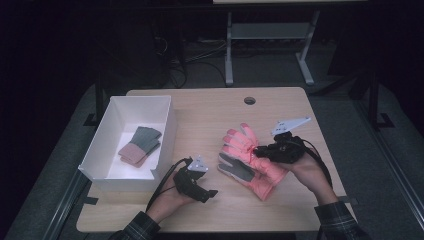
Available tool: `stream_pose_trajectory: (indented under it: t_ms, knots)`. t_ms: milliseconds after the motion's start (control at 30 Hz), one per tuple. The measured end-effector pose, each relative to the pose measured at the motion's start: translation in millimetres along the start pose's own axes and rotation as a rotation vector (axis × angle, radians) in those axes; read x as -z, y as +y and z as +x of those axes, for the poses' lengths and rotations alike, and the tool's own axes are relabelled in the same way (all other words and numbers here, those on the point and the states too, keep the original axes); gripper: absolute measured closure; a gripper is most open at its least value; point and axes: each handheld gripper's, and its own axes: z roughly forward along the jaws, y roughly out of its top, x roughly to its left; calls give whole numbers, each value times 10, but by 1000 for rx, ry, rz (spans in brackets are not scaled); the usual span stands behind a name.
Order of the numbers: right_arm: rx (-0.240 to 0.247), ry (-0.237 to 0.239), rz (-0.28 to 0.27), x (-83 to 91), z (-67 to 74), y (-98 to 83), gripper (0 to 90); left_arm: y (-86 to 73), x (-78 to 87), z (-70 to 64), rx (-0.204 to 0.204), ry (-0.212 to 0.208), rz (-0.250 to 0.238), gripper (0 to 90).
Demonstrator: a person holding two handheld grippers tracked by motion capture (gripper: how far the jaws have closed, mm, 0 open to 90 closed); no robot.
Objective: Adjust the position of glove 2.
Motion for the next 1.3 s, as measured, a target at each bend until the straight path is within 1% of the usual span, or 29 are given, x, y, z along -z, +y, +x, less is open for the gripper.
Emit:
stream_pose_trajectory:
  t_ms: [33,200,333,367,433,500,533,633,667,733,767,900,1000,1033,1100,1200,1233,1300]
  knots:
    - [-1,1,4,-13,12,6,853,-1,-2,1,6,0,-5,164]
    - [15,9,14,-104,57,22,853,-1,8,8,8,4,-8,164]
    - [21,2,35,-168,83,20,853,1,6,3,-1,4,-9,164]
    - [16,2,39,-179,92,19,853,1,7,4,-6,3,-4,164]
    - [26,2,44,-217,101,17,853,-1,6,8,-7,4,-1,164]
    - [33,-2,52,-225,100,18,853,-2,10,13,-5,4,-1,164]
    - [35,-13,62,-245,101,16,851,-2,8,11,-1,5,-8,164]
    - [28,-14,80,-301,76,-9,850,-2,11,13,-4,5,-7,164]
    - [29,-22,98,-338,72,-24,850,-1,11,12,-6,5,-5,164]
    - [30,-22,96,-350,71,-31,850,0,9,9,-8,4,-3,164]
    - [28,-18,101,-366,66,-39,847,0,10,9,-14,4,2,164]
    - [24,-28,124,-445,51,-84,834,-2,4,1,-10,1,0,164]
    - [24,-36,136,-486,70,-106,813,-1,11,4,-12,3,1,164]
    - [26,-49,149,-506,85,-113,792,-2,11,5,-10,2,1,164]
    - [26,-52,156,-522,95,-119,787,-2,11,4,-12,3,1,164]
    - [44,-77,167,-566,143,-129,751,0,8,-3,-8,3,-4,164]
    - [49,-76,161,-558,151,-123,718,1,9,-4,-8,2,-6,164]
    - [42,-74,141,-526,149,-115,658,3,19,-2,-8,6,-8,164]
